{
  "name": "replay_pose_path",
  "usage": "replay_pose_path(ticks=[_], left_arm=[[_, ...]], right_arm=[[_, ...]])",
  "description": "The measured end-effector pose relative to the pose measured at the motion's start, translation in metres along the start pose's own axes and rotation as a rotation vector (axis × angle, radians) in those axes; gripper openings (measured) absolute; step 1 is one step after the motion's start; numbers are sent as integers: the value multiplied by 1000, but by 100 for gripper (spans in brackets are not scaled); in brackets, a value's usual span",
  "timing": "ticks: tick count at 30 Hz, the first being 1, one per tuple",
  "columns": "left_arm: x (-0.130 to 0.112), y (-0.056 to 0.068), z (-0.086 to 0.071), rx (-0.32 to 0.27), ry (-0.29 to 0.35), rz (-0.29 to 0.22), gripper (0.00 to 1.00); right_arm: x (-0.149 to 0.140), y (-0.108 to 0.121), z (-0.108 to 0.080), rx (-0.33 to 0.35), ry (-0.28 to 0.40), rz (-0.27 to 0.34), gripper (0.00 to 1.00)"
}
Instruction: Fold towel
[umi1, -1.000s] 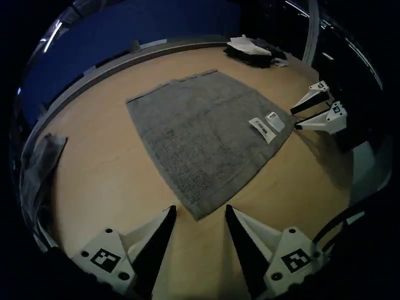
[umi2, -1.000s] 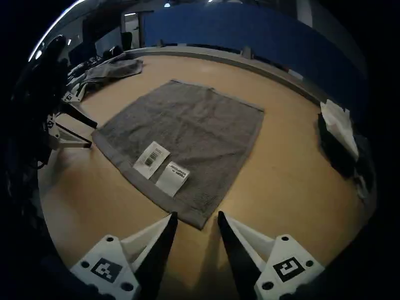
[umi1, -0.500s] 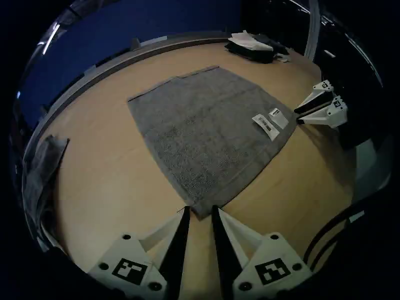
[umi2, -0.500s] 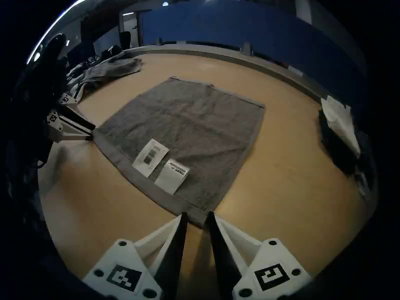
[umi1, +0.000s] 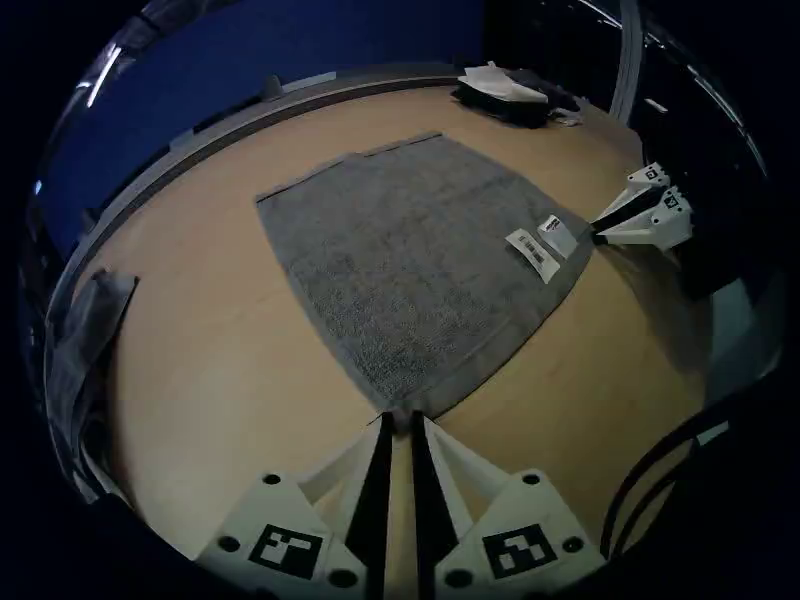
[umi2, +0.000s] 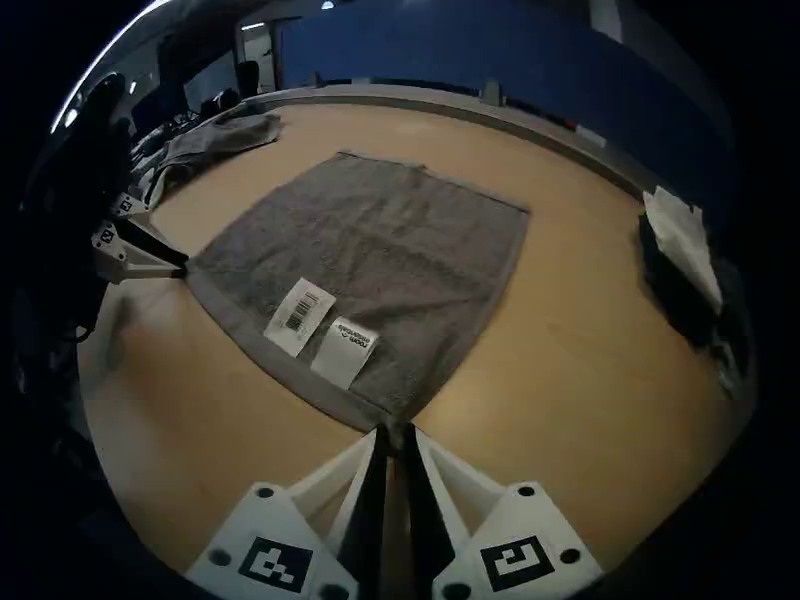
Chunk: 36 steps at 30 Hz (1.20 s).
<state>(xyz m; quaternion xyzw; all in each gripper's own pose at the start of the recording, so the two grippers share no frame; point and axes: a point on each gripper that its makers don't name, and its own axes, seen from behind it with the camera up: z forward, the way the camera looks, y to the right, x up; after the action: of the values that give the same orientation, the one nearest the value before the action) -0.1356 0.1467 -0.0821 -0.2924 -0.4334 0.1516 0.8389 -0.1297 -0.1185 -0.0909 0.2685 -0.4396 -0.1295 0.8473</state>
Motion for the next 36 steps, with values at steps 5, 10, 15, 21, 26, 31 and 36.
replay_pose_path(ticks=[5,10,15,21,26,31,36], left_arm=[[1,1,0,0,1,3,8],[2,2,-1,-1,0,-1,8],[2,1,-1,-2,0,-3,8],[2,1,-2,0,0,0,8],[5,2,-5,1,4,-2,8],[11,2,-13,3,16,-14,8],[19,3,-26,10,34,-37,8]], right_arm=[[0,0,0,-1,0,-1,11],[0,0,0,0,-1,-2,11],[0,1,-1,-2,-2,-4,11],[1,1,-3,-4,1,-5,11],[4,1,-7,-4,8,-1,11],[11,-2,-14,-2,26,4,11],[20,-5,-27,-2,49,13,11]])
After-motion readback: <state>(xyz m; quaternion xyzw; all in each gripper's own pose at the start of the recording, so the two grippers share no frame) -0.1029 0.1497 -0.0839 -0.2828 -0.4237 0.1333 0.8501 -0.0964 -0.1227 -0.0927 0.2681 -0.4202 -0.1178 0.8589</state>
